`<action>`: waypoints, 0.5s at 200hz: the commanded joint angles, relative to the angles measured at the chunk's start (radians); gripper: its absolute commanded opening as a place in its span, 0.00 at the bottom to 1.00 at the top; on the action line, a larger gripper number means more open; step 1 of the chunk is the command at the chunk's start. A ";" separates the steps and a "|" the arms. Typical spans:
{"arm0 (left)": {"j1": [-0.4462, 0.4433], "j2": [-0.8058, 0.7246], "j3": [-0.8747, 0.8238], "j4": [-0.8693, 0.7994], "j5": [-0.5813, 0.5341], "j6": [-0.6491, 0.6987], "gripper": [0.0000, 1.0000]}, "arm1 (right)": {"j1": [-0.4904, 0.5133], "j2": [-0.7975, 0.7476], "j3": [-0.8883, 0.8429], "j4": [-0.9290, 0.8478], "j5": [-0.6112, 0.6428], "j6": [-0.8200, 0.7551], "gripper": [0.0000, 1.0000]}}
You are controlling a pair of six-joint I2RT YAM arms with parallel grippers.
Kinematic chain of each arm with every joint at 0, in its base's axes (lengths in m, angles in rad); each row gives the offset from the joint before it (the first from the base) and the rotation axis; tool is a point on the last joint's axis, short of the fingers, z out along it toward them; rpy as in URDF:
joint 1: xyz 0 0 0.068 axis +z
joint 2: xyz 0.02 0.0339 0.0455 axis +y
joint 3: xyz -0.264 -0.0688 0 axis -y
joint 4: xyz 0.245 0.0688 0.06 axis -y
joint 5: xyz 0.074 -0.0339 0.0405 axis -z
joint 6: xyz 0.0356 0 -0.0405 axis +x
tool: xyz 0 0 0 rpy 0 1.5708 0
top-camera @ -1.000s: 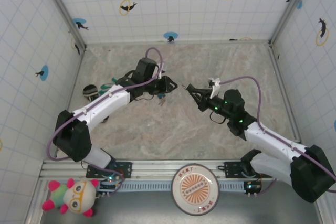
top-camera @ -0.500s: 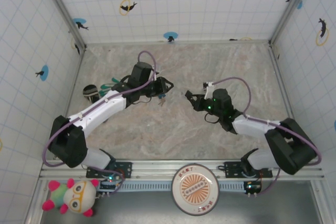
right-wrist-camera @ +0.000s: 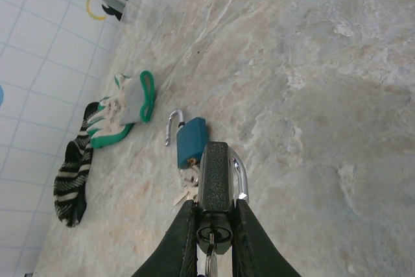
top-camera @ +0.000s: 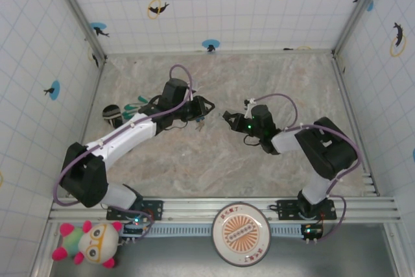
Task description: Unlock with the key
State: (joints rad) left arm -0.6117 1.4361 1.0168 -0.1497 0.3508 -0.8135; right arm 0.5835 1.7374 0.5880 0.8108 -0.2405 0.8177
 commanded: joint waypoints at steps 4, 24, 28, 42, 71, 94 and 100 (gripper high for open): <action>0.004 -0.023 -0.016 0.022 0.010 -0.016 0.36 | -0.020 0.056 0.048 0.079 -0.006 0.054 0.00; 0.004 -0.023 -0.019 0.027 0.012 -0.021 0.36 | -0.027 0.082 0.059 0.061 -0.002 0.058 0.00; 0.003 -0.022 -0.020 0.027 0.014 -0.022 0.36 | -0.027 0.086 0.061 0.058 -0.001 0.057 0.00; 0.004 -0.019 -0.023 0.030 0.016 -0.024 0.36 | -0.034 0.095 0.061 0.051 0.003 0.057 0.00; 0.004 -0.014 -0.016 0.033 0.019 -0.027 0.36 | -0.054 0.123 0.064 0.041 -0.008 0.075 0.02; 0.004 -0.007 -0.009 0.035 0.026 -0.028 0.36 | -0.060 0.125 0.068 0.020 -0.005 0.069 0.07; 0.004 -0.005 -0.008 0.035 0.027 -0.029 0.36 | -0.062 0.126 0.069 0.016 -0.004 0.067 0.08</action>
State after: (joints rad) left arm -0.6117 1.4357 1.0077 -0.1398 0.3576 -0.8284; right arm 0.5297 1.8481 0.6167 0.8219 -0.2417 0.8814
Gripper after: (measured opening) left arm 0.364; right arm 0.148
